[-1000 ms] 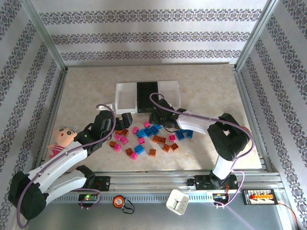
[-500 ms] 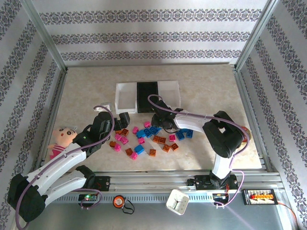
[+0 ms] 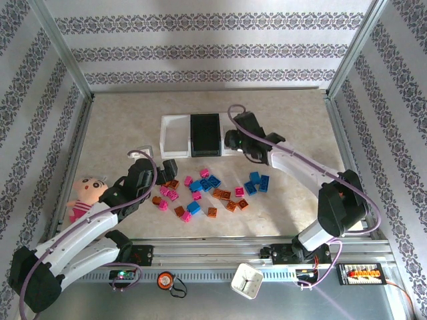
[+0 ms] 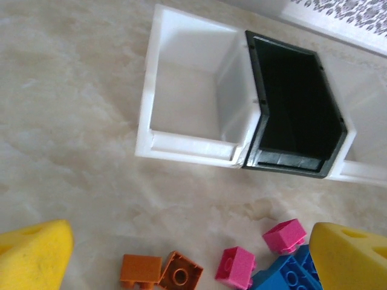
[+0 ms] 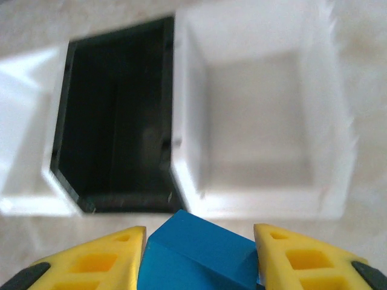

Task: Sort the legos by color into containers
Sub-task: Place the lego in the container, then pick up the lego from the center of the table.

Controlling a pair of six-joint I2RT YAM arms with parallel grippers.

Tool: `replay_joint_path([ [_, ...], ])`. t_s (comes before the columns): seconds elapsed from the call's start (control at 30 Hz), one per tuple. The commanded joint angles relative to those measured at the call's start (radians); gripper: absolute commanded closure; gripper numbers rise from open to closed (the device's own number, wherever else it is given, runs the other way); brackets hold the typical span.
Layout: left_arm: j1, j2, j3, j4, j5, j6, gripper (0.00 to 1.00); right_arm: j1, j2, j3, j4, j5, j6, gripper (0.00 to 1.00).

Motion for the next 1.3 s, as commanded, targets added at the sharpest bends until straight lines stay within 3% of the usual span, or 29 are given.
replay_joint_path([
  [0.0,-0.007,-0.026,-0.022,-0.065,-0.023,-0.036,0.00,-0.041,0.114,0.104,-0.025,0.052,-0.123,0.64],
  [0.23,0.003,-0.042,-0.014,-0.170,0.010,-0.091,0.00,-0.097,0.355,0.311,-0.037,0.045,-0.154,0.61],
  [0.4,0.030,-0.048,-0.022,-0.233,0.059,-0.135,0.01,-0.096,0.431,0.399,-0.049,0.018,-0.161,0.36],
  [0.5,0.069,-0.057,-0.046,-0.237,0.134,-0.160,0.10,-0.089,0.420,0.395,-0.044,0.009,-0.168,0.28],
  [0.67,0.187,-0.043,-0.101,-0.228,0.308,-0.204,0.28,-0.079,0.322,0.292,-0.012,-0.010,-0.162,0.27],
  [0.77,0.240,0.002,-0.131,-0.157,0.387,-0.174,0.26,-0.067,0.254,0.196,0.029,-0.029,-0.149,0.27],
  [1.03,0.244,0.309,0.000,-0.039,0.333,-0.026,0.25,-0.033,0.145,0.052,0.071,-0.042,-0.127,0.28],
  [1.27,0.208,0.455,0.063,0.017,0.308,0.035,0.29,-0.034,0.096,-0.006,0.086,-0.044,-0.118,0.28],
])
